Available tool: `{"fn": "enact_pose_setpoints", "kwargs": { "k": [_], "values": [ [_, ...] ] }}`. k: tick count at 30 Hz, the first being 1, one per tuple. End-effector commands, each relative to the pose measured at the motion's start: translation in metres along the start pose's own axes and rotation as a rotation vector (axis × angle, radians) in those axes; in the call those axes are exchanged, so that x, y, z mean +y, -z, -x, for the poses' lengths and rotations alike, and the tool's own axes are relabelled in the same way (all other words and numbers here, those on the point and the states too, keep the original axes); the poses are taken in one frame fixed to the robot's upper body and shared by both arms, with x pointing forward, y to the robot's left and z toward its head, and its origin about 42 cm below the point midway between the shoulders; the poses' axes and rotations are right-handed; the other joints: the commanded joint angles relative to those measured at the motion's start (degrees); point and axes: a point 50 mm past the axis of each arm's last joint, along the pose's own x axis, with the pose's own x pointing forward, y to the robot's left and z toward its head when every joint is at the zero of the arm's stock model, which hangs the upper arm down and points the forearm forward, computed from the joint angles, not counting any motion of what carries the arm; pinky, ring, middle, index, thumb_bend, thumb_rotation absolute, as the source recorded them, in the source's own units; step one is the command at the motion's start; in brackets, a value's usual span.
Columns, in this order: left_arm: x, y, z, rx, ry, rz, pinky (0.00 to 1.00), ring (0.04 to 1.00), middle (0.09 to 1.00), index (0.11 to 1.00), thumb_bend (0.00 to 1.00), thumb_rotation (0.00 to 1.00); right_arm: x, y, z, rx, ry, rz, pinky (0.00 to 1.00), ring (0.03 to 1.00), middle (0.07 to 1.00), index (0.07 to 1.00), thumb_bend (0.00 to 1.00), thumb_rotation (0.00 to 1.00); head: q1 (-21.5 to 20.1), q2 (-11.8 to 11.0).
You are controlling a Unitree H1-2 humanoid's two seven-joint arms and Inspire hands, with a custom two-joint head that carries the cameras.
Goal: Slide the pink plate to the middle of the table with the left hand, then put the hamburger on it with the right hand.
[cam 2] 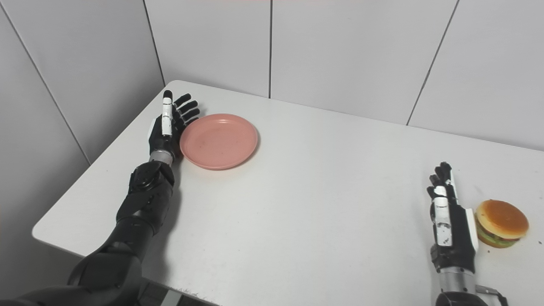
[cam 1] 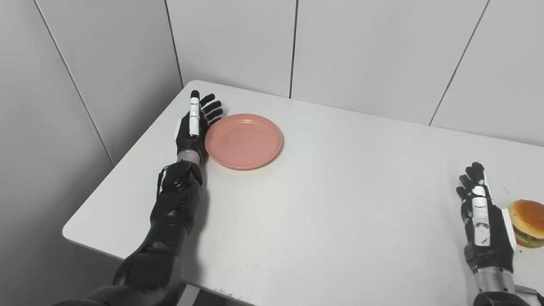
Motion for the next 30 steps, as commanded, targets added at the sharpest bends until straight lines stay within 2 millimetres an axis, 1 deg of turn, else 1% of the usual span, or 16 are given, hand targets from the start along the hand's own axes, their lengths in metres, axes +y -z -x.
{"fn": "enact_pose_setpoints", "kwargs": {
  "k": [1,5,9,14,17,23,27,30],
  "values": [
    [-0.024,-0.014,-0.009,-0.037,0.051,0.002,0.75,0.764,0.749,0.730,0.65,0.96,0.004,0.002,0.005,0.001,0.008,-0.016,1.00,0.998,1.000,1.000,0.52,0.98,0.0,0.1],
    [-0.040,-0.009,-0.005,-0.028,0.076,0.011,0.74,0.760,0.744,0.724,0.64,0.96,0.004,0.002,0.005,-0.004,0.008,-0.008,1.00,0.995,1.000,1.000,0.51,0.98,0.0,0.2],
    [-0.057,-0.003,-0.001,-0.012,0.103,0.009,0.75,0.765,0.746,0.726,0.64,0.97,0.004,0.003,0.004,0.001,0.007,-0.019,1.00,0.996,1.000,1.000,0.52,0.96,-0.3,0.4],
    [-0.078,0.005,0.006,0.026,0.141,0.054,0.75,0.761,0.747,0.726,0.65,0.94,0.004,0.001,0.004,0.001,0.000,-0.021,1.00,0.998,1.000,1.000,0.54,0.96,-0.5,0.8],
    [-0.090,0.012,0.011,0.050,0.194,0.055,0.78,0.783,0.768,0.747,0.65,0.97,0.004,0.002,0.003,-0.006,-0.005,-0.013,1.00,0.998,1.000,1.000,0.54,0.97,-1.0,1.1],
    [-0.113,0.026,0.023,0.080,0.226,0.036,0.76,0.777,0.754,0.726,0.63,0.97,0.006,0.001,0.002,0.000,-0.004,-0.022,1.00,0.995,1.000,1.000,0.54,0.96,-3.1,1.9],
    [-0.126,0.036,0.035,0.108,0.273,0.013,0.76,0.782,0.761,0.735,0.63,0.98,0.010,0.003,0.000,0.005,-0.006,-0.034,1.00,0.995,1.000,1.000,0.57,0.95,-6.1,2.5],
    [-0.130,0.038,0.040,0.117,0.283,-0.002,0.74,0.775,0.758,0.732,0.62,0.98,0.013,0.004,-0.002,0.010,-0.010,-0.046,1.00,0.997,1.000,1.000,0.58,0.94,-8.1,2.9]
  ]
}}
